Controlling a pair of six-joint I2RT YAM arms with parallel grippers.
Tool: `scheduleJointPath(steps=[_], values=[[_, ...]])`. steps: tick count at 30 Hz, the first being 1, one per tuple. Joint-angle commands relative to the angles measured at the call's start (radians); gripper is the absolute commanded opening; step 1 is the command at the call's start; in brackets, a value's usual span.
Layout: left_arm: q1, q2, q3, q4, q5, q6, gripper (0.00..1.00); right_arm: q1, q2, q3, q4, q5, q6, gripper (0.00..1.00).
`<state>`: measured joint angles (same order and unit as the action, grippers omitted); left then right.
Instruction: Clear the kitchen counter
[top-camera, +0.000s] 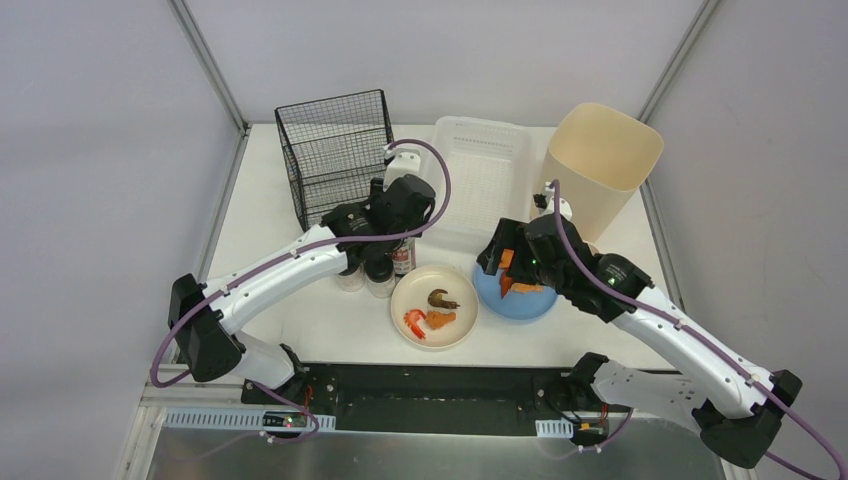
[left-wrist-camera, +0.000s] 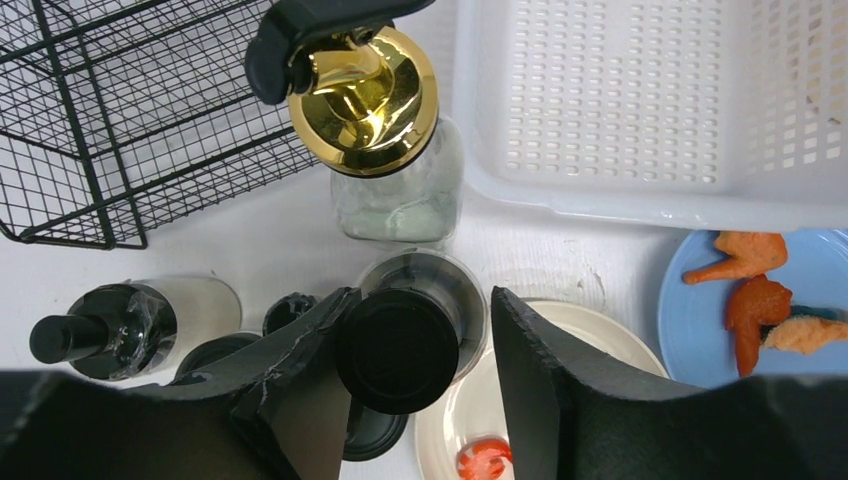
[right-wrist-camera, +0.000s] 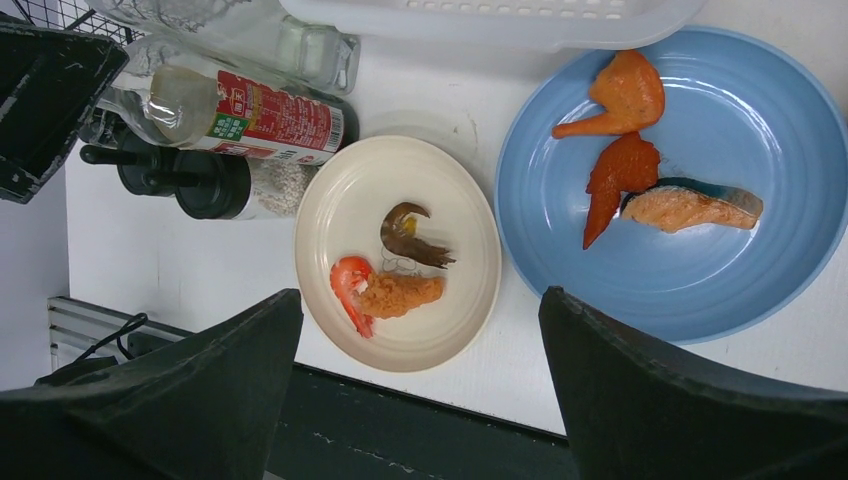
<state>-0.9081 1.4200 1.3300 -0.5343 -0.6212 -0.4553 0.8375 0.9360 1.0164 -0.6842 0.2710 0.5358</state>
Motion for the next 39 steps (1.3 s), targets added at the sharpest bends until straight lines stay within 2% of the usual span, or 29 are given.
scheduleJointPath(steps=[1,13,16,17,32,39], values=[[0.006,-0.009,-0.022,0.043,-0.039,0.004,0.49,0.002,-0.025,-0.005,0.002,-0.007,0.017,0.92],[0.009,-0.035,-0.036,0.05,-0.06,0.024,0.24,0.002,-0.015,-0.012,0.003,-0.02,0.032,0.91],[0.008,-0.041,-0.031,0.05,-0.057,0.043,0.11,0.001,-0.011,-0.013,0.006,-0.022,0.031,0.91],[0.008,-0.041,-0.028,0.05,-0.051,0.047,0.01,0.0,-0.012,-0.015,0.007,-0.02,0.033,0.91],[0.008,-0.115,0.025,0.05,-0.042,0.131,0.0,0.001,-0.003,-0.023,0.026,-0.025,0.032,0.91],[0.009,-0.125,0.074,0.05,0.028,0.139,0.0,0.001,-0.002,-0.022,0.029,-0.025,0.03,0.91]])
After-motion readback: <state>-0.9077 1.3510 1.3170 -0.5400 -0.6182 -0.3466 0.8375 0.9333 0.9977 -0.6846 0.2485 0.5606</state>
